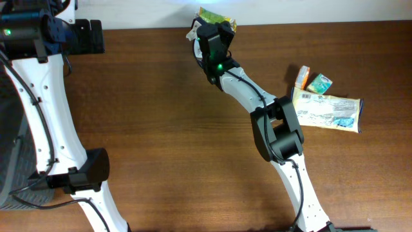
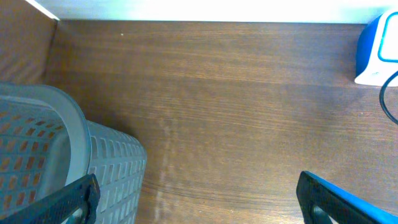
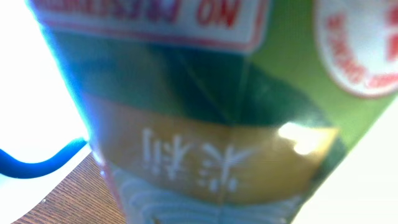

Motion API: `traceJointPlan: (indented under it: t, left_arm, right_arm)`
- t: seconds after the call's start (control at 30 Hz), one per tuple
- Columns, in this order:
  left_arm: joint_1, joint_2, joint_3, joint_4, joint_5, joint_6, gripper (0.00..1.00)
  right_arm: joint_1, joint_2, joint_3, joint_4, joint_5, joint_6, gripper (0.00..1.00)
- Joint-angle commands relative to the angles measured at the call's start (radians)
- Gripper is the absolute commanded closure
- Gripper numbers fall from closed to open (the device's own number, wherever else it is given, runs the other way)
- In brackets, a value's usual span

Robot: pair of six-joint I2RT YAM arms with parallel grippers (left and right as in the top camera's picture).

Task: Scan the item barcode
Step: 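Hold the carton in front of the scanner window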

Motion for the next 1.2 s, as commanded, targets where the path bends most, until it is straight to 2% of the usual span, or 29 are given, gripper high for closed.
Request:
traceJointPlan:
  t: [0.0, 0.6, 0.67, 0.77, 0.83, 0.97, 1.07, 1.17]
  left_arm:
    - [0.006, -0.011, 0.008, -0.002, -0.004, -0.005, 0.01]
    - [0.006, -0.011, 0.008, -0.002, -0.004, -0.005, 0.01]
    - [0.006, -0.011, 0.008, -0.002, -0.004, -0.005, 0.01]
    - [0.006, -0.011, 0.008, -0.002, -0.004, -0.005, 0.01]
    - [0.006, -0.011, 0.008, -0.002, -0.004, -0.005, 0.01]
    - [0.006, -0.011, 0.008, -0.002, -0.004, -0.006, 0.01]
    - [0.006, -0.011, 0.008, -0.002, -0.004, -0.005, 0.01]
    - [0.006, -0.011, 0.008, -0.002, -0.004, -0.005, 0.01]
  right_arm:
    - [0.003, -0.004, 0.01, 0.022, 0.02, 0.011, 0.96]
    - [0.005, -0.03, 0.01, 0.008, 0.054, 0.012, 0.96]
    - [0.005, -0.06, 0.01, -0.025, 0.048, 0.048, 0.96]
    - [-0.001, -0.166, 0.01, -0.122, 0.008, 0.248, 0.95]
    - [-0.006, -0.237, 0.01, -0.218, -0.042, 0.323, 0.95]
    - [-0.017, -0.42, 0.01, -0.486, -0.172, 0.556, 0.96]
    - [-0.023, -0.583, 0.01, -0.783, -0.336, 0.86, 0.95]
    - [-0.05, -0.693, 0.01, -1.038, -0.496, 1.035, 0.92]
